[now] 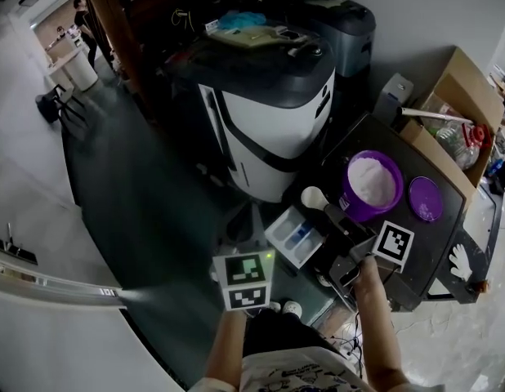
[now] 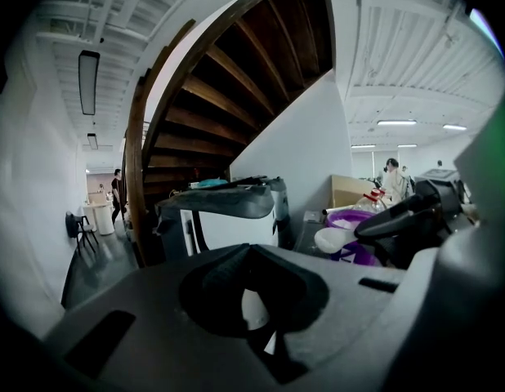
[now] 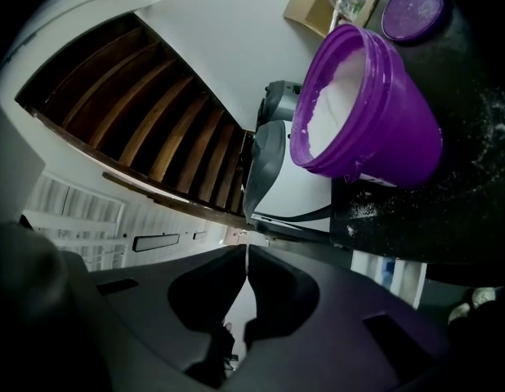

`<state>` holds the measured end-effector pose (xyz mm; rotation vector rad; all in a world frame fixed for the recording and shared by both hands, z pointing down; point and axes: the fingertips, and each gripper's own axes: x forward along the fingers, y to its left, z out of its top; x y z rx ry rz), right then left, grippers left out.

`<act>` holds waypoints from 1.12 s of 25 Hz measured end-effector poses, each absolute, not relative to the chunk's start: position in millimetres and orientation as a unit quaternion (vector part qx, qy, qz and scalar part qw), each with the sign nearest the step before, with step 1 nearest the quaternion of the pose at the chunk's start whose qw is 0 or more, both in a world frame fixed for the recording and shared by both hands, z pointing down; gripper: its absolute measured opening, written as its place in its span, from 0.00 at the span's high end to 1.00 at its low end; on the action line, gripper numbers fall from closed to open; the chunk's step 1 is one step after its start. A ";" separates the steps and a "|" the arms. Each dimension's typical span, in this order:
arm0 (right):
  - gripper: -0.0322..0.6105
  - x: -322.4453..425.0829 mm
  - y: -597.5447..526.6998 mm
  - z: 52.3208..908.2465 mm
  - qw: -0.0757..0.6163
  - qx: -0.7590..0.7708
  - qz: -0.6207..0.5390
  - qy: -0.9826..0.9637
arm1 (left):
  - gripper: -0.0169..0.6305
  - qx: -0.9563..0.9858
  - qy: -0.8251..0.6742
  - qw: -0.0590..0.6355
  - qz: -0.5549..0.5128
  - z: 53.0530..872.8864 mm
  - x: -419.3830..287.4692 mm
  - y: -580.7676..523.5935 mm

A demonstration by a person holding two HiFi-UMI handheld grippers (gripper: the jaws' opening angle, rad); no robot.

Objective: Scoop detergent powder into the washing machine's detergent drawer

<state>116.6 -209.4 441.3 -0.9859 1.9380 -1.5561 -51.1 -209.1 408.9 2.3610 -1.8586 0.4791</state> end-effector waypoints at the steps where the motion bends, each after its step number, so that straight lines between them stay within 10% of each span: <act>1: 0.92 114.5 -210.3 442.7 0.229 -0.361 -0.565 0.706 | 0.97 0.775 -0.610 0.051 0.158 409.8 -53.9 -208.7; 28: 0.92 75.6 -207.4 517.3 0.089 -0.451 -0.525 0.717 | 0.97 0.777 -0.597 0.088 0.183 457.9 -96.8 -207.2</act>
